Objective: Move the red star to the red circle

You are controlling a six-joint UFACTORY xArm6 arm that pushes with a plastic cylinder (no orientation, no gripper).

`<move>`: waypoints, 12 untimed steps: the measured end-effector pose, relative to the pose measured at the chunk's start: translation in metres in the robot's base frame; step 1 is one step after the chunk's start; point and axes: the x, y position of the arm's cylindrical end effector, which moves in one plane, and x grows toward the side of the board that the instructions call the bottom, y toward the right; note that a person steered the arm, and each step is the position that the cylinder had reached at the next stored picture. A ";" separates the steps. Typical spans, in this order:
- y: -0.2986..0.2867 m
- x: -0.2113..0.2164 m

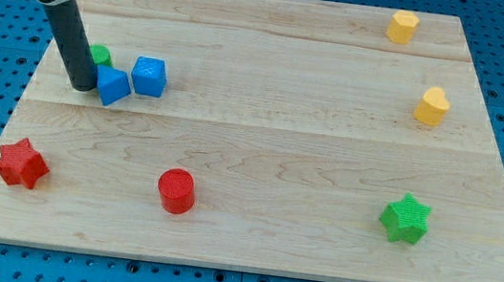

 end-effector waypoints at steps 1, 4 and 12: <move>0.000 -0.008; -0.088 0.076; 0.018 0.160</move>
